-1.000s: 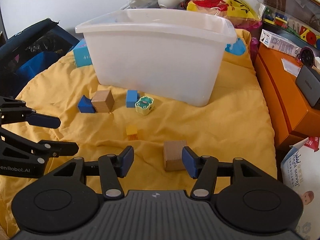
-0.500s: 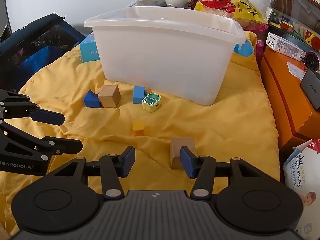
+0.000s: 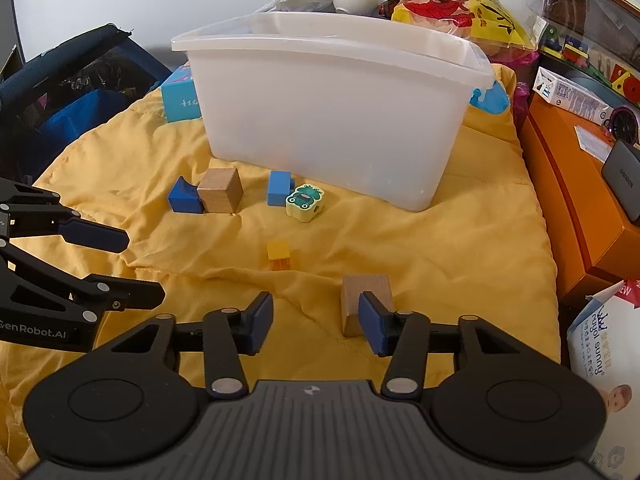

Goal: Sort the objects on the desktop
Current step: 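Grasp a wooden cube with the left tool while the right tool grasps another wooden cube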

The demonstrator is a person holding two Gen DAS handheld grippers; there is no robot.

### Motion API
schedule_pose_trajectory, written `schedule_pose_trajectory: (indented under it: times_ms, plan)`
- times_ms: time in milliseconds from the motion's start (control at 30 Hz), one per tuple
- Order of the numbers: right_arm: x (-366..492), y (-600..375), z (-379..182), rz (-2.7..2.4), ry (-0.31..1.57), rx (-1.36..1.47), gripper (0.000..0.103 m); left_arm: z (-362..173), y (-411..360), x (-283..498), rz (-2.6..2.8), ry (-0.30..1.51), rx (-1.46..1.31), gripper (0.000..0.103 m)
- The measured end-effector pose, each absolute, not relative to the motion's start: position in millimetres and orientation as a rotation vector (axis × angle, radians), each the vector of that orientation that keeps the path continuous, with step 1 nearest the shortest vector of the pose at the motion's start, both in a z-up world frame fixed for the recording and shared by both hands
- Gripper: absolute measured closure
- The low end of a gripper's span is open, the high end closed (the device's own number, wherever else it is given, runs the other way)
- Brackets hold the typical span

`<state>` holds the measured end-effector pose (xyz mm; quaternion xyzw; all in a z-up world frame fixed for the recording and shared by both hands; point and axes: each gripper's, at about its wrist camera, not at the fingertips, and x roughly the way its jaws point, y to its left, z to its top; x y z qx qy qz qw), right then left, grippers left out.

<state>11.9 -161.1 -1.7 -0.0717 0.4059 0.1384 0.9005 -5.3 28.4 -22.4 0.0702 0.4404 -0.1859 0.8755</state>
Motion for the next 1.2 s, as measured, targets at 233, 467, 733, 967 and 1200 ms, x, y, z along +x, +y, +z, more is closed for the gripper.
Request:
schedule_pose_trajectory:
  times_ms: [233, 467, 733, 967, 1200]
  plan:
    - [11.3, -157.8, -1.6, 0.297, 0.834, -0.174, 0.064, -28.9, 29.2, -4.6, -0.404, 0.944, 0.151, 0.043]
    - [16.3, -166.0, 2.5, 0.216, 0.814, -0.171, 0.065, -24.9, 31.5, -1.3, -0.396, 0.932, 0.138, 0.043]
    - [35.3, -178.9, -5.9, 0.229, 0.871, -0.112, 0.057, -8.2, 24.3, 39.5, -0.38, 0.845, 0.207, 0.043]
    - [25.4, -183.6, -25.0, 0.221, 0.922, -0.076, 0.07, -19.4, 6.2, 85.1, -0.355, 0.87, 0.246, 0.073]
    - [24.1, -182.1, -31.8, 0.217, 0.926, -0.074, 0.068, -21.8, 2.0, 99.0, -0.322, 0.897, 0.242, 0.068]
